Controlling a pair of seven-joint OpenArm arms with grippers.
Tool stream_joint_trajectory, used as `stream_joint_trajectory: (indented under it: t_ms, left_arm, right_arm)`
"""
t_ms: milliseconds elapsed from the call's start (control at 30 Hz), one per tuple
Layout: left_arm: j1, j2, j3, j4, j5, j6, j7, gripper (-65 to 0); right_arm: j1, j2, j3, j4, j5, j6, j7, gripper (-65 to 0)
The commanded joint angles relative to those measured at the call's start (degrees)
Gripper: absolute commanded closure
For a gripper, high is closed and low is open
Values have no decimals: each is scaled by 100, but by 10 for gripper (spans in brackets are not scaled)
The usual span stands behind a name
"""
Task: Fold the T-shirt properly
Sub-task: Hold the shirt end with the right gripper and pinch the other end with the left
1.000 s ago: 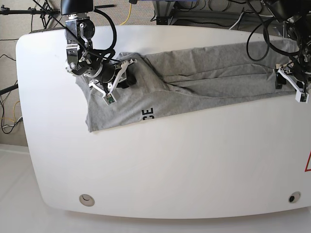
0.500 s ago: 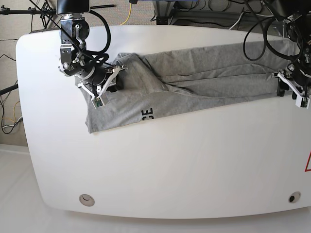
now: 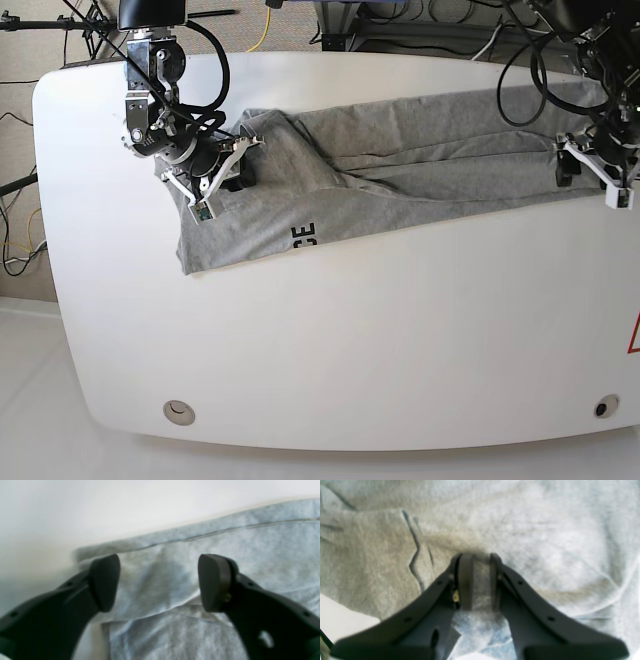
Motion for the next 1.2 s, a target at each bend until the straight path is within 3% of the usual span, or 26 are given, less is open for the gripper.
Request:
stream_joint_trajectory:
  t_ms: [0, 200, 400, 1167]
  left_arm:
    - [3, -232, -182, -2, -457, 16, -24, -520]
    - [28, -308, -256, -289, -762, 16, 43, -517]
    - [-104, -281, -105, -617, -323, 16, -260, -475]
    - [-85, -390, -72, -981, -80, 16, -406, -481]
  right_arm:
    - [66, 85, -18, 58, 64, 32, 66, -117]
    - [60, 127, -94, 19, 68, 35, 112, -116]
    - [71, 141, -112, -31, 64, 10, 153, -117]
    - [108, 97, -49, -5, 36, 6, 106, -119]
